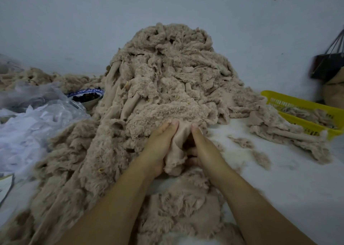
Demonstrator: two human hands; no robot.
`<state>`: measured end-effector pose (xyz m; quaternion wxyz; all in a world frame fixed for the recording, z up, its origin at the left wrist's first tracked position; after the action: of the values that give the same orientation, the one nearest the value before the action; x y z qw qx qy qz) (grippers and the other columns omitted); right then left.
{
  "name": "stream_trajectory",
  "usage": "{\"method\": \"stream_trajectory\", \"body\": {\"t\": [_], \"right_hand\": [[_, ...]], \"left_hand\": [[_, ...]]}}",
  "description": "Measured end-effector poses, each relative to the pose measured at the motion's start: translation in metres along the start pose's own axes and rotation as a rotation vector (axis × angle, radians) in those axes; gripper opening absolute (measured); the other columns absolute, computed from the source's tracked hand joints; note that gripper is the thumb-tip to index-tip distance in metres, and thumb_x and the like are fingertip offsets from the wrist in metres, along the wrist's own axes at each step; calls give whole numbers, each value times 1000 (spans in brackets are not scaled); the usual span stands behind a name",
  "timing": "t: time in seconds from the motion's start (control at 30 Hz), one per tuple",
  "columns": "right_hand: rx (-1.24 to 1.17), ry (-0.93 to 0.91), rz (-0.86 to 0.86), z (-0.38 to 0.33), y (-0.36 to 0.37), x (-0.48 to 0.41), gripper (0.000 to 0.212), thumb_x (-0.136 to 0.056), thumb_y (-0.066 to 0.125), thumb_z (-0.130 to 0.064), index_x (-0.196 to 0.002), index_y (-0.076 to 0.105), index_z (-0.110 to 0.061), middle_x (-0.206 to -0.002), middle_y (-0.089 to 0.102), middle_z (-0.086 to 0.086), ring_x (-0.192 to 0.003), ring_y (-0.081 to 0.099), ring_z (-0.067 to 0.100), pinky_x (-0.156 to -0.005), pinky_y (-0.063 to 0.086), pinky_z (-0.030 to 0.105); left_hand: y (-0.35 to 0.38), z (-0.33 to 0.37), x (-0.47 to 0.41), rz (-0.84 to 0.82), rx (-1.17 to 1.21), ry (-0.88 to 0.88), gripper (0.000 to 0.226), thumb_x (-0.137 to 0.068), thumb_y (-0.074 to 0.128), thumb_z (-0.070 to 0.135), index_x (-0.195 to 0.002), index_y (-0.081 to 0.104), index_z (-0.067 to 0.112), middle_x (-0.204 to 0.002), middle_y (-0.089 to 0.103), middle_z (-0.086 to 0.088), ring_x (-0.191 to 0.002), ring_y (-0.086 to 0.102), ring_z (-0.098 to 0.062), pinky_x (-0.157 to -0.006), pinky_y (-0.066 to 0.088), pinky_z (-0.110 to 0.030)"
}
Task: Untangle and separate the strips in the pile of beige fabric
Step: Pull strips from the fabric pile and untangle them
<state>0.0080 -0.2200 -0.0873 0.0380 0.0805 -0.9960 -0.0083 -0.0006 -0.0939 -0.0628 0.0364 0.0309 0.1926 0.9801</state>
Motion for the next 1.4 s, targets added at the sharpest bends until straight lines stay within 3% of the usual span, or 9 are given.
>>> {"method": "stream_trajectory", "body": {"t": [0.1,0.33,0.63,0.83,1.0,1.13,1.27,1.33,1.4], "right_hand": [[-195,36,8,-3,-3,-3,49,-99,47,-53,-130,63,-18,-123,70,5,-111,67,14,-100,52,37],[-596,311,72,-15,-18,5,44,-99,53,-41,-102,71,-1,-91,76,17,-74,75,22,-52,56,25],[-984,157,282,-5,-38,-15,32,-105,32,-4,-98,62,-15,-60,45,-3,-34,30,3,-29,23,16],[-777,119,366,-13,-24,-8,25,-105,48,-29,-99,62,-9,-67,65,6,-41,52,10,-37,41,21],[-128,-31,438,-15,-22,6,55,-95,44,-64,-118,58,-16,-116,63,2,-103,63,18,-89,51,42],[156,-514,616,-25,-13,23,21,-99,49,-49,-106,45,-30,-116,41,-5,-85,54,-4,-72,45,17],[365,-455,209,-19,4,21,35,-96,45,-44,-131,43,-43,-132,46,-20,-104,61,9,-87,53,35],[481,-392,84,-11,11,15,12,-101,44,-38,-105,55,-41,-107,62,-10,-92,64,15,-78,52,25],[637,-429,163,-8,5,9,29,-105,40,-34,-76,47,-30,-75,54,-9,-69,53,12,-59,37,10]], "left_hand": [[4,-1,6,-156,-147,-36,41,-87,65,41,-105,68,4,-89,69,-17,-75,65,-27,-65,54,-30],[12,2,19,-381,-451,-30,15,-78,68,44,-72,75,32,-72,67,4,-69,62,-8,-63,49,-15],[-32,33,4,-213,282,157,40,-87,57,49,-90,80,16,-90,75,-10,-80,74,-21,-60,60,-30],[-46,36,-7,-6,569,123,48,-95,53,48,-115,72,9,-106,74,-17,-92,74,-29,-66,61,-43],[-43,37,-4,3,537,99,43,-100,47,44,-118,71,13,-96,76,-13,-79,75,-22,-59,60,-35],[-34,27,-5,37,378,7,45,-96,51,48,-92,81,14,-112,73,-15,-101,71,-30,-81,60,-46],[-25,24,-3,46,309,-41,47,-98,50,47,-102,78,9,-110,73,-17,-95,73,-30,-68,61,-39],[-23,22,-2,45,317,-66,48,-99,49,46,-104,75,6,-102,74,-19,-87,74,-31,-62,60,-39],[-27,26,-1,50,380,-59,51,-99,48,45,-96,78,4,-95,75,-19,-81,75,-31,-59,60,-41]]}}
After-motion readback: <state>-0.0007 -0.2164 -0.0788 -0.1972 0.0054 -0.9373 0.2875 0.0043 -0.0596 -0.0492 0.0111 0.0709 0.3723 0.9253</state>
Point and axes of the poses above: each hand's wrist, its own x-axis away from the middle knuckle, its own y-axis out of the palm, z = x × y, the point moved 1 cm from there along -x, towards the middle knuckle
